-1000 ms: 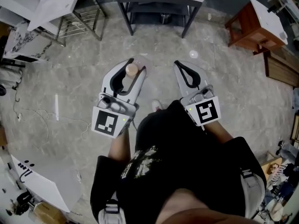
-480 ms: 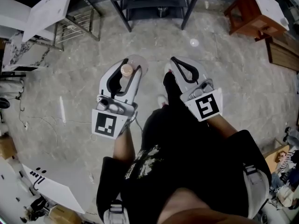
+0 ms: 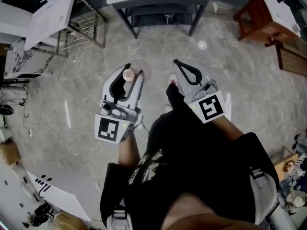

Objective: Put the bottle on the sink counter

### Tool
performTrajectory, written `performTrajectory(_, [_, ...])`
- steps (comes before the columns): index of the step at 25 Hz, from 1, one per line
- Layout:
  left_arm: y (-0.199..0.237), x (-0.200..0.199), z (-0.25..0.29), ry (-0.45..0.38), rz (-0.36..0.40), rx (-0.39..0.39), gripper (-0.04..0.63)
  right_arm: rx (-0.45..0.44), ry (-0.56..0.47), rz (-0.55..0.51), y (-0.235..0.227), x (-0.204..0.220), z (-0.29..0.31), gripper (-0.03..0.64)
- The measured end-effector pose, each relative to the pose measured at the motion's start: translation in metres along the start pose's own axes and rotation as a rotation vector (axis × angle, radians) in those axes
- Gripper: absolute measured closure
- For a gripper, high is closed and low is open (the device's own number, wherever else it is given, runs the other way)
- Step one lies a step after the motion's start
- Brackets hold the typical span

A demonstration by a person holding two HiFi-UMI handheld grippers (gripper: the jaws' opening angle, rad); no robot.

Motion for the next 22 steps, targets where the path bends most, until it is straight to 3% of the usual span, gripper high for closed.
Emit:
performTrajectory(7, [0.047, -0.009, 0.063, 0.005, 0.016, 0.010, 0.446, 0.011, 0.006, 0.024, -0.054, 0.000, 0.052, 0.621])
performTrajectory(11, [0.074, -0.019, 0.099, -0.047, 0.017, 0.012, 0.446, 0.007, 0.009, 0.040, -0.087, -0.004, 0.078, 0.621])
performTrajectory(22, [0.117, -0.033, 0.185, 0.028, 0.040, -0.044, 0.446, -0.002, 0.013, 0.009, -0.183, 0.007, 0.128, 0.621])
Point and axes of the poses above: the fingertips, and each gripper's own axes: z forward along the fingers, y to its left, x out of its underside, the point moved 5 cm from there along -z, backward along the fingers, and after that the axes turned 7 degrees about y, right-handed, at the moved point
